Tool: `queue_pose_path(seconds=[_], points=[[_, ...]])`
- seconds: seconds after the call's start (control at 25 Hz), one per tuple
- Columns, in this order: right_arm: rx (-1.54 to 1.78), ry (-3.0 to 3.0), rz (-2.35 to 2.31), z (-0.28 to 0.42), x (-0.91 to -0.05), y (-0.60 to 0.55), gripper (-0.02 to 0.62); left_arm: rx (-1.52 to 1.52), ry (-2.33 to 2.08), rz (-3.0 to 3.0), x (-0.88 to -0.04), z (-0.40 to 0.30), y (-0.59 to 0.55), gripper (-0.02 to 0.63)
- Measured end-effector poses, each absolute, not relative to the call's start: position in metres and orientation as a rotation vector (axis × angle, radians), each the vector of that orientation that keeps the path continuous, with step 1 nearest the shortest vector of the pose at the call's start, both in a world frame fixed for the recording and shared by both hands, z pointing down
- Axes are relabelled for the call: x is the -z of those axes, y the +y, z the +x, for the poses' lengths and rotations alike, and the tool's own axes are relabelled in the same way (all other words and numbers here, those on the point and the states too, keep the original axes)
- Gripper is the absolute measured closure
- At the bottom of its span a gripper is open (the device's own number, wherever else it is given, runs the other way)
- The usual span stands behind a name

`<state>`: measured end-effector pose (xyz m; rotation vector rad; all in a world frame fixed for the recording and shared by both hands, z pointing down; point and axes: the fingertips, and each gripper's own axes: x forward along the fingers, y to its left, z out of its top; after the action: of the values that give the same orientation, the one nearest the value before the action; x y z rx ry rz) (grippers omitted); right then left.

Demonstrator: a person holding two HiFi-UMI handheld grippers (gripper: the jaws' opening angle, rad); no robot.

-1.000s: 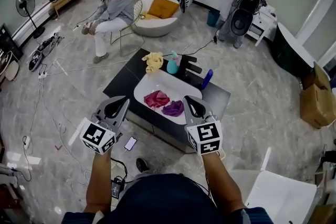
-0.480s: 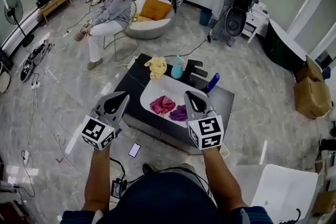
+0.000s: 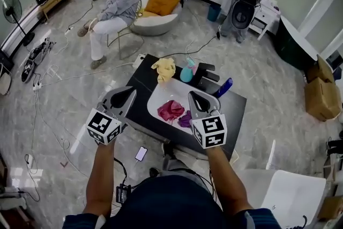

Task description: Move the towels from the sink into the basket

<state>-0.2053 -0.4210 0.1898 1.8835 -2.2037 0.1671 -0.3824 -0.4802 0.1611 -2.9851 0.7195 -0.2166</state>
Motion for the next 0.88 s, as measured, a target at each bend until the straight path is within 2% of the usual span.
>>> queue_pose_path(seconds=[0.36, 0.88], points=[[-0.268, -2.222, 1.828, -0.179, -0.252, -0.514, 0.586, 0.374, 0.719, -3.012, -0.215, -0.330, -0.586, 0.600], [-0.437, -2.184, 1.765, -0.155, -0.365, -0.631, 0.584, 0.636, 0.679, -3.076, -0.337, -0.265, -0.723, 0.598]])
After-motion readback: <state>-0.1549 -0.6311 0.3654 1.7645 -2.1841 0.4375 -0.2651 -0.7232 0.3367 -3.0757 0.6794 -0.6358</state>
